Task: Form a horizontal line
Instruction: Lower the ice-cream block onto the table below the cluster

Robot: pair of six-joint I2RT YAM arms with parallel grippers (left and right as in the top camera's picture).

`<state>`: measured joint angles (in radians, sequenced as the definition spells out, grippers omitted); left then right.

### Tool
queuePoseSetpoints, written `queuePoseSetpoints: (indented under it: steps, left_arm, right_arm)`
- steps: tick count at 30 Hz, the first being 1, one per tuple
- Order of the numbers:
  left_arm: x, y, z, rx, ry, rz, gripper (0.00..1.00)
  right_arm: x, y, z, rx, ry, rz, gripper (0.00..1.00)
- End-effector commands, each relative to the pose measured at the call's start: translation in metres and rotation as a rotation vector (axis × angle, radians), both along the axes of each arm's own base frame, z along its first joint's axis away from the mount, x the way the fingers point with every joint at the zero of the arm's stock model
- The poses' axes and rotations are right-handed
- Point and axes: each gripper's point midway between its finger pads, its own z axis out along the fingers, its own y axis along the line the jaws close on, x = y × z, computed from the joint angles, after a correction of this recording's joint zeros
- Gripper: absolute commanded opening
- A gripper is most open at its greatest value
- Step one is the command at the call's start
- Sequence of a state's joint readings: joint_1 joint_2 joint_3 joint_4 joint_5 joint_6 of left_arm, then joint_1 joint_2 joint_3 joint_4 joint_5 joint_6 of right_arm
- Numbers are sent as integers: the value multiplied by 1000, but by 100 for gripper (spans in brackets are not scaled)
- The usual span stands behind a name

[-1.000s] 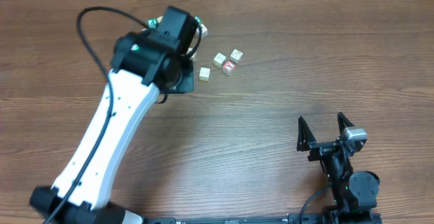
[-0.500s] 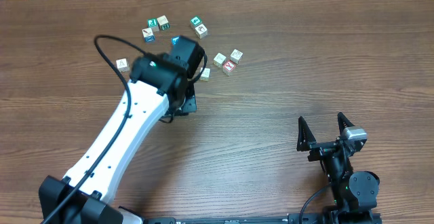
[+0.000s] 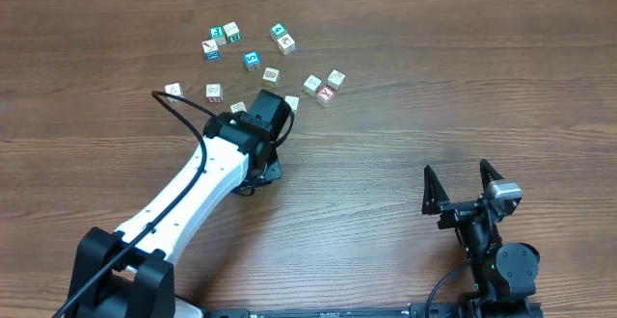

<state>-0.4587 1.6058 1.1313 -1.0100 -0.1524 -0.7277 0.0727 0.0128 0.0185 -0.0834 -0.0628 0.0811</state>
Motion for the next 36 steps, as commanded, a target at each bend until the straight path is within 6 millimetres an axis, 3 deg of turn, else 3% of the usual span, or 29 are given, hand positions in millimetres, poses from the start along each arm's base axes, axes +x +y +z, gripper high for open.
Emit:
queuePoseSetpoints:
  steps: [1,18,27,36]
  left_arm:
    - [-4,-1,-7,-8,-1,30,19]
    - [-1,-3,-48,-35,-67,-26,18]
    - [8,-7,-48,-26,-97,-169,20]
    - [11,-9,-48,-31,-110,-171,20]
  right_arm:
    - [0,-2,-2,-4,-2,-9,100]
    - [0,-2,-2,-4,-2,-9,100]
    - [0,-2,-2,-4,-2,-9,100]
    - [0,-2,-2,-4,-2,-9,100]
